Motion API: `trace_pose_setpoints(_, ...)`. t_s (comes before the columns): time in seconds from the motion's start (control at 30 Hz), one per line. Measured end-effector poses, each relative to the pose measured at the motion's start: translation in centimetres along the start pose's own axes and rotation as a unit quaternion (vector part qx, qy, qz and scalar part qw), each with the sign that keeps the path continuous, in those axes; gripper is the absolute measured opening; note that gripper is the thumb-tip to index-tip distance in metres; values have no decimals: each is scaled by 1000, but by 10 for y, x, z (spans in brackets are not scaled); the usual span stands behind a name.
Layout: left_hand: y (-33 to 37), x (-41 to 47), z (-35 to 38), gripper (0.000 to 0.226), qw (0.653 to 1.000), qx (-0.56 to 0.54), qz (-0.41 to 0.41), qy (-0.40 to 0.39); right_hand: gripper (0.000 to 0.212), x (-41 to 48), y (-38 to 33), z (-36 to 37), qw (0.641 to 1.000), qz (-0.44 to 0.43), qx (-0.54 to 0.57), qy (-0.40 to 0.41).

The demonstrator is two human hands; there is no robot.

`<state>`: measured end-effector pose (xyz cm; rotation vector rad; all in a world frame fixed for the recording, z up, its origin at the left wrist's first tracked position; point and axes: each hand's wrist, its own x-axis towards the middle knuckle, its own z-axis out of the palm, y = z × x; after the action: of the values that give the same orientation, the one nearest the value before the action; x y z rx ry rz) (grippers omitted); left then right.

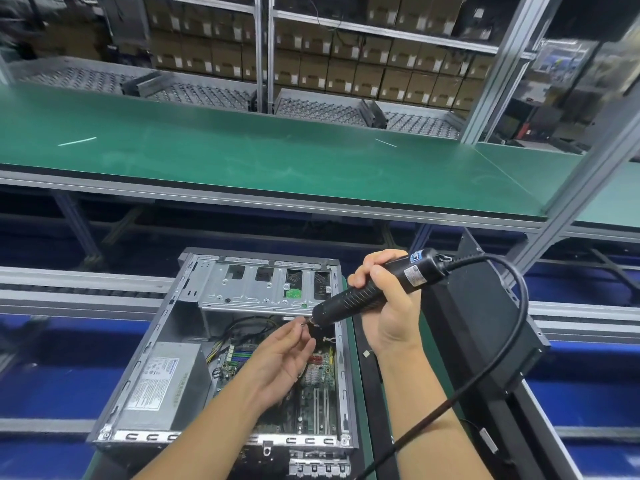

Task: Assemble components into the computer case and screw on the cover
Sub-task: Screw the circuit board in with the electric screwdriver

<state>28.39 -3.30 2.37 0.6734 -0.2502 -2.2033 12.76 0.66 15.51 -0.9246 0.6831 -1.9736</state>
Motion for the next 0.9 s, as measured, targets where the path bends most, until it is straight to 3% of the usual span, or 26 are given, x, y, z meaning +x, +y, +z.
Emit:
trace_pose_setpoints(0.13, 4, 3, -1, 25, 999, 40, 6, -14, 22, 3, 0, 3, 1000, -7, -6, 1)
trace_pose_setpoints(0.3, 12, 7, -3, 38, 995, 96, 37, 2, 16, 4, 0, 3, 999, -2, -30, 12)
trace_pose_setpoints(0.63, 14, 12, -4, 21, 983, 174, 53, -2, 15, 5, 2, 4, 999, -5, -31, -5)
trace_pose_setpoints(0.83, 14, 13, 1, 31, 977, 206, 41, -44, 14, 9, -1, -7, 999, -8, -32, 7)
trace_pose_setpoints(0.9, 15, 17, 6, 38, 971, 236, 45, -15, 17, 13, -3, -11, 999, -15, -40, 19)
